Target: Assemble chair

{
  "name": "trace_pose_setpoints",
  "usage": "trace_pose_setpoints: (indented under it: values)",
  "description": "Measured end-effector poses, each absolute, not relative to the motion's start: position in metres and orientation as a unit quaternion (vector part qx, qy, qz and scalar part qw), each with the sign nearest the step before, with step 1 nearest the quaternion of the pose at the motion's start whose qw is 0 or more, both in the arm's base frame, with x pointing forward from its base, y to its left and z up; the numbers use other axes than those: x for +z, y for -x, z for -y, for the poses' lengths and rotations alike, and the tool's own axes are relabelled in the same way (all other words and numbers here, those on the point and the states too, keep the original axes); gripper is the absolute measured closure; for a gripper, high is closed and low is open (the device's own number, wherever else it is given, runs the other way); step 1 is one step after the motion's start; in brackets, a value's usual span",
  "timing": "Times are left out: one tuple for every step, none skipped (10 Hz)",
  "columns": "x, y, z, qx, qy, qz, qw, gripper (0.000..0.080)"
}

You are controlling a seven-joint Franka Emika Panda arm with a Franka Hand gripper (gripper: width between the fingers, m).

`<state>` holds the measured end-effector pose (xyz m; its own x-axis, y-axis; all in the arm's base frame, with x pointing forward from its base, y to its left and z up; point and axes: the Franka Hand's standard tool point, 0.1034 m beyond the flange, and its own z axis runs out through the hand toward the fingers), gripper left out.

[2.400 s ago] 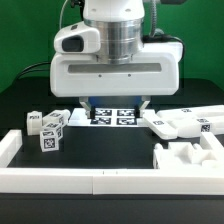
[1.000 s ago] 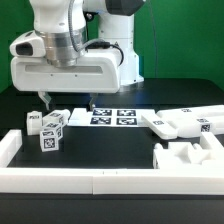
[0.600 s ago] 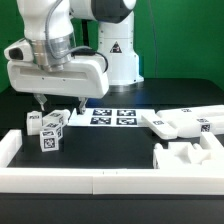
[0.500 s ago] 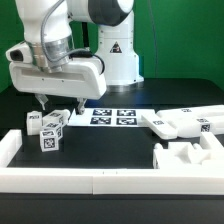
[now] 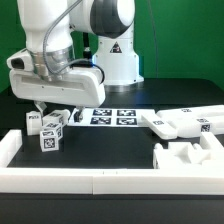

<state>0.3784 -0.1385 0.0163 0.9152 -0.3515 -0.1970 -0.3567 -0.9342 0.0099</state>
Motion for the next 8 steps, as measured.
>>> trace_pose_setpoints:
  values:
    - [0.016,-0.378,0.138,0.098,0.978,-0.181,0.013,0.0284]
    - [0.016,-0.378,0.138,0.099,0.978,-0.181,0.013,0.0424]
    - [0.016,-0.378,0.138,0.099,0.978,-0.181,0.013,0.0521]
    - [0.016,-0.378,0.137,0.099,0.979,-0.179,0.013,0.0521]
    - [0.017,-0.381,0.126,0.099,0.981,-0.163,0.012,0.052]
    - [0.019,-0.386,0.107,0.099,0.987,-0.129,0.012,0.052]
    - [0.019,-0.39,0.094,0.098,0.99,-0.105,0.014,0.052]
    - [0.018,-0.395,0.074,0.098,0.992,-0.083,0.016,0.052]
